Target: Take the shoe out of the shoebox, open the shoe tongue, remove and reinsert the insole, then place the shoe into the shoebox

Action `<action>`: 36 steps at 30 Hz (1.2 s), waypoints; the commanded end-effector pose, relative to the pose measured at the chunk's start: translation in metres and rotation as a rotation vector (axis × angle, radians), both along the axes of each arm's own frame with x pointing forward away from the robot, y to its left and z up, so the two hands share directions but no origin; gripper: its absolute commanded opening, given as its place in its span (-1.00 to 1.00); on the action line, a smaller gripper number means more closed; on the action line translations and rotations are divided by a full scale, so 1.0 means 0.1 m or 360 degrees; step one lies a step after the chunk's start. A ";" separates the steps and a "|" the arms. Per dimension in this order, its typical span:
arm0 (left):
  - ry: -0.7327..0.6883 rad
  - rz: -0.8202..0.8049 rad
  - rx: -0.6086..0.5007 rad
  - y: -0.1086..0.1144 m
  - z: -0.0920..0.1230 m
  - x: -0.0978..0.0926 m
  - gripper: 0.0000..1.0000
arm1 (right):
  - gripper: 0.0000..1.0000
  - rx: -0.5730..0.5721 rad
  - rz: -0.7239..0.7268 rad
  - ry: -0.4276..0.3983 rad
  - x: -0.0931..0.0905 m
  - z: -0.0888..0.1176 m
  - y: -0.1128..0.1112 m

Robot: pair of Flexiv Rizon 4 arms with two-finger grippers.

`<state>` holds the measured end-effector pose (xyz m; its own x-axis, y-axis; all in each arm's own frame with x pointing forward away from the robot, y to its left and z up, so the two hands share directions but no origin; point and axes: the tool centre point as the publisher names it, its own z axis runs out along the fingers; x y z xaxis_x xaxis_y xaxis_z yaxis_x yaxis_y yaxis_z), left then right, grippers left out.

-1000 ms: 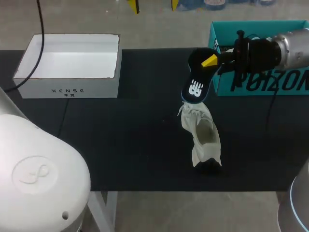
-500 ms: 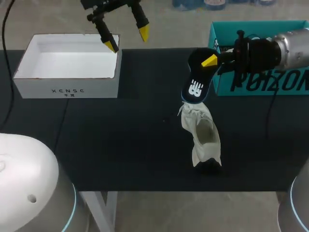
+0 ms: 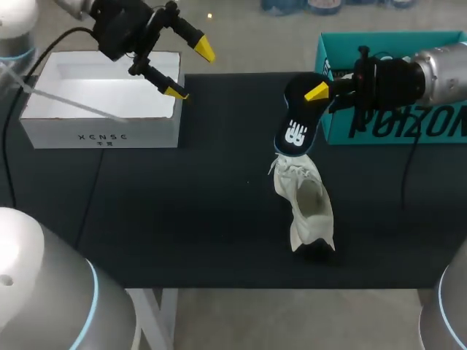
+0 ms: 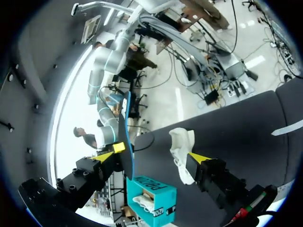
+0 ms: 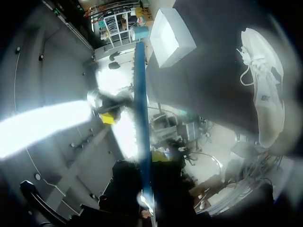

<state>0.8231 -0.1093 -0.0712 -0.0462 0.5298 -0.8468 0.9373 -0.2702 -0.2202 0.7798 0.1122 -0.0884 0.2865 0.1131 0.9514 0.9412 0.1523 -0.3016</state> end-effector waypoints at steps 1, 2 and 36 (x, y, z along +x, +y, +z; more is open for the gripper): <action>0.0336 0.0382 -0.0980 -0.11 -0.04 -0.06 1.00 | -1.00 -0.0004 -0.0003 0.0000 -0.01 0.00 0.00; 0.0331 0.0384 -0.0952 -0.13 -0.04 -0.05 1.00 | -1.00 -0.0004 -0.0003 0.0000 -0.01 0.00 0.00; 0.0307 0.0192 -0.0682 -0.18 0.17 -0.08 1.00 | -1.00 -0.0004 -0.0003 0.0000 -0.01 0.00 0.00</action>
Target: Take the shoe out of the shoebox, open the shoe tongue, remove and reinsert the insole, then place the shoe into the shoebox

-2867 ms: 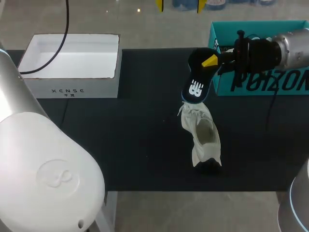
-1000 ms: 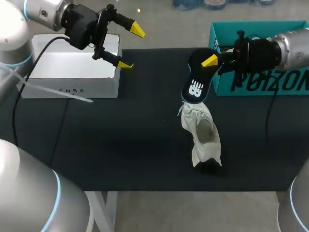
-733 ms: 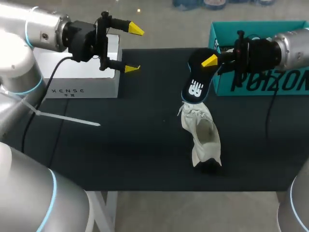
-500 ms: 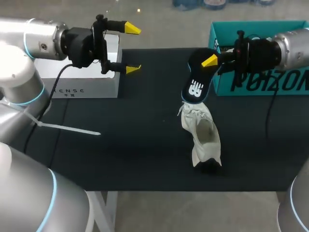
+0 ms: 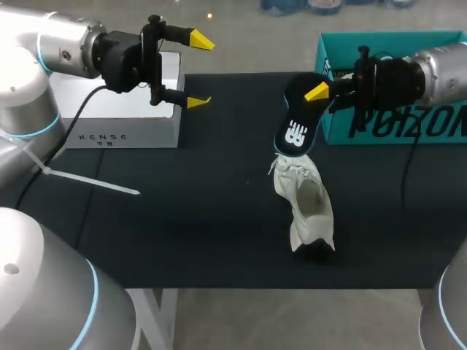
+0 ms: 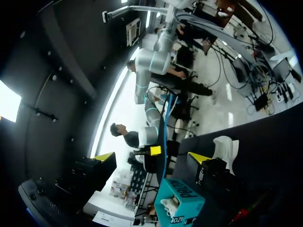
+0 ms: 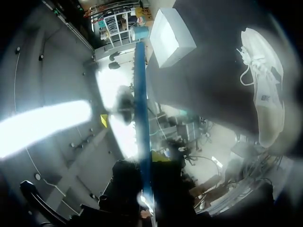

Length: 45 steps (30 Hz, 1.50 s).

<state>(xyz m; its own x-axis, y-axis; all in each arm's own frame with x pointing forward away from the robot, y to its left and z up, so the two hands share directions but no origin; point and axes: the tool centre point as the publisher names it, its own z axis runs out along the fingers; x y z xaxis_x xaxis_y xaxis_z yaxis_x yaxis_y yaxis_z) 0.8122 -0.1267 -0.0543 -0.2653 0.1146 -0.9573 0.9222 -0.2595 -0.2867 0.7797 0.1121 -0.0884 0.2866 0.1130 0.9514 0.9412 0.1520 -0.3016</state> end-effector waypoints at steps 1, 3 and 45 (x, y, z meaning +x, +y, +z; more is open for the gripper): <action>-0.0002 -0.0012 -0.0001 -0.01 0.00 0.03 1.00 | -1.00 -0.0004 -0.0003 0.0000 -0.01 0.00 0.01; -0.0002 -0.0012 -0.0001 -0.01 0.00 0.03 1.00 | -1.00 -0.0004 -0.0003 0.0000 -0.01 0.00 0.01; -0.0079 0.0142 -0.0028 -1.34 -0.45 0.17 1.00 | -1.00 -0.0004 -0.0003 0.0000 -0.01 0.00 0.01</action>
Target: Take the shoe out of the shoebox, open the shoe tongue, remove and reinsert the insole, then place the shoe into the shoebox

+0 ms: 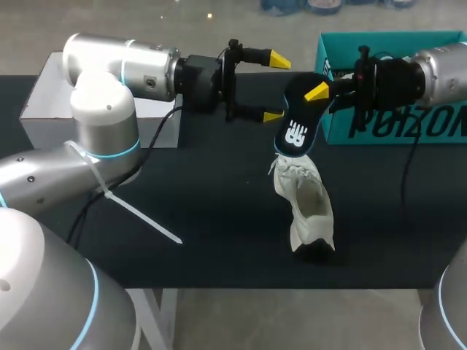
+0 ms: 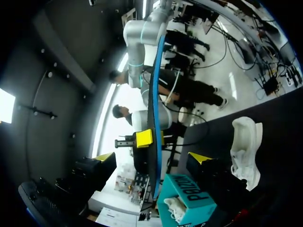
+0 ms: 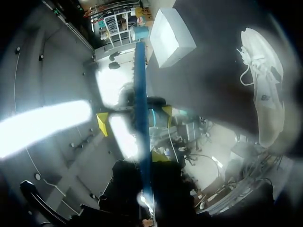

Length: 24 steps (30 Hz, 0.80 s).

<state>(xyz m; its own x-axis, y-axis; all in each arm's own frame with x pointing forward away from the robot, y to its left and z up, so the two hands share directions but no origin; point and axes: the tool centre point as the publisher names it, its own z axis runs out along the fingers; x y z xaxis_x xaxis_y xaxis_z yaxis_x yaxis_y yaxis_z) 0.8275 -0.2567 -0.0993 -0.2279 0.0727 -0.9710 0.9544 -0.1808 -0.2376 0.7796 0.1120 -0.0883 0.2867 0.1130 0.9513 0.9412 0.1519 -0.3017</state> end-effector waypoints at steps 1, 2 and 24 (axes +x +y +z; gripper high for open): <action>-0.0006 -0.0002 0.0009 -0.05 0.00 0.01 1.00 | -1.00 -0.0003 -0.0003 0.0000 0.00 0.00 0.01; -0.0007 -0.0003 0.0012 -0.05 0.00 0.01 1.00 | -1.00 -0.0003 -0.0003 0.0000 0.00 0.00 0.01; -0.0042 0.0006 0.0023 -0.16 -0.05 -0.06 -0.02 | -1.00 -0.0003 -0.0003 0.0000 0.00 0.00 0.01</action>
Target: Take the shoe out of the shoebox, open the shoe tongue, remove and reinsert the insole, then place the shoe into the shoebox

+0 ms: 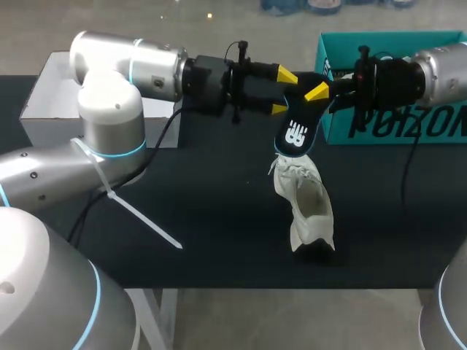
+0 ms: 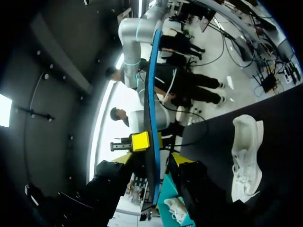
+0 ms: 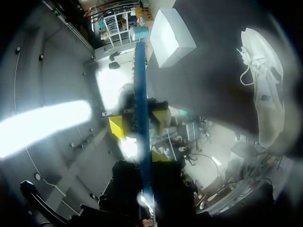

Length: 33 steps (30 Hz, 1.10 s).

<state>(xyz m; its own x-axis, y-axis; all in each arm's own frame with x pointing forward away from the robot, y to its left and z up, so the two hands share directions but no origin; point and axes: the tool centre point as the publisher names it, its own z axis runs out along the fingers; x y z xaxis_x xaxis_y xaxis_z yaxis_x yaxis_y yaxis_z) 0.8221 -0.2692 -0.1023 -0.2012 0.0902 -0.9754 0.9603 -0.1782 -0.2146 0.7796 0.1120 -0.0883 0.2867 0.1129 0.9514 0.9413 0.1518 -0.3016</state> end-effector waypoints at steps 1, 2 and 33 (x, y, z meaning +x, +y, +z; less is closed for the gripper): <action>0.0005 0.0008 -0.0004 -0.04 -0.03 -0.01 0.08 | -1.00 -0.0004 -0.0002 0.0000 0.00 0.00 0.01; 0.0007 0.0009 -0.0003 -0.05 -0.03 -0.01 0.13 | -1.00 -0.0004 -0.0002 0.0000 0.00 0.00 0.01; 0.0005 0.0023 0.0007 -0.03 -0.05 -0.03 -1.00 | -1.00 -0.0004 -0.0002 0.0000 0.00 0.00 0.01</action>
<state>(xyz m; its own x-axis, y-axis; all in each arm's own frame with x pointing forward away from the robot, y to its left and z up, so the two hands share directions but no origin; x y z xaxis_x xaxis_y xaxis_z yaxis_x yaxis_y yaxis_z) 0.8186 -0.2715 -0.1057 -0.2067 0.0949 -0.9738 0.9624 -0.1595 -0.2198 0.7793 0.1121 -0.0883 0.2868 0.1130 0.9513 0.9412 0.1520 -0.3018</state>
